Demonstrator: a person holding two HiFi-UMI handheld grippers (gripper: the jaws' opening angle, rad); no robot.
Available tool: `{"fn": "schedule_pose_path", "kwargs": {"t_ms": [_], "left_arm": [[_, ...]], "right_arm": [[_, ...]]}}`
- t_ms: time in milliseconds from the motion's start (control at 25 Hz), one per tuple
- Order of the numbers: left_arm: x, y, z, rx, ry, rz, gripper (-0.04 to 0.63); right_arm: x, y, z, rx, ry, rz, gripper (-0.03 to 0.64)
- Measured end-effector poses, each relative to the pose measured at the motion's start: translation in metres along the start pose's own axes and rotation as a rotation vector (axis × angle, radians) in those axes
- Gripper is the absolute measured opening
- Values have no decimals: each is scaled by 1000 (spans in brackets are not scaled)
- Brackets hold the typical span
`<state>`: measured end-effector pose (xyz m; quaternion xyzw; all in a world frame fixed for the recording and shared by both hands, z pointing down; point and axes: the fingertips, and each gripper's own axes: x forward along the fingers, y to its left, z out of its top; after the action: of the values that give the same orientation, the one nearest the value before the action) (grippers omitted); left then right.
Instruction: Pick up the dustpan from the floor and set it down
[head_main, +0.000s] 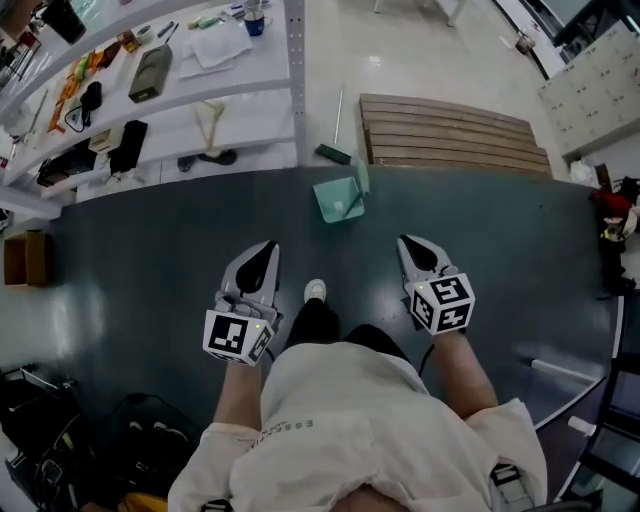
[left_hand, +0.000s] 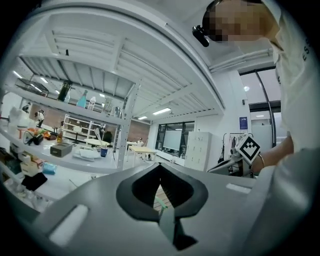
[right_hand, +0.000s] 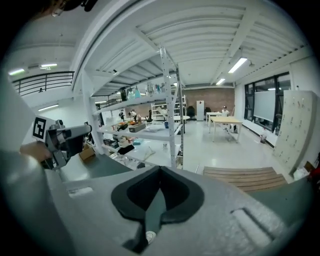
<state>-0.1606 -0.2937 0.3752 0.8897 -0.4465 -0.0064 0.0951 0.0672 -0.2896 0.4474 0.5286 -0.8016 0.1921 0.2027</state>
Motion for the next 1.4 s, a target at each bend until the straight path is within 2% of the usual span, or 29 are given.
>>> {"fn": "schedule_pose_path", "kwargs": {"t_ms": [200,360,440,560,640,720,800,960,1160,1200,1320,1400], "left_arm": [[71,44,-3,-20,29,-26,17],[114,61,-16,21,97,-34,17],[132,68,-24,14,131,-19,17],[160,72,-43,-38,161,0,17],[179,75,-59,-54,180,7,17],[196,79,-71,-68,188,28,17],[214,85,-80,-94,182,52,17],[234,99,-111,-147,201,73,17],[234,117,-158,-202,278,112,17],[233,119,-165,-212,292,118,17],[229,119,-176,-228,320,111,17],[221,120,-177,-226,330,100,17]], "right_arm": [[83,-25,18,22,84,-9,-8],[132,-45,32,-51,109,-36,-8],[152,-53,27,-34,138,-16,-3],[189,-73,0,10,212,14,57],[220,-90,-24,3,247,6,134],[249,-106,-49,-10,288,-4,183],[276,-118,-75,-3,347,-1,202],[317,-126,-115,55,447,3,202],[355,-123,-155,114,517,26,194],[359,-122,-160,111,528,31,171],[359,-128,-169,73,544,-7,11],[358,-128,-169,57,544,-26,6]]}}
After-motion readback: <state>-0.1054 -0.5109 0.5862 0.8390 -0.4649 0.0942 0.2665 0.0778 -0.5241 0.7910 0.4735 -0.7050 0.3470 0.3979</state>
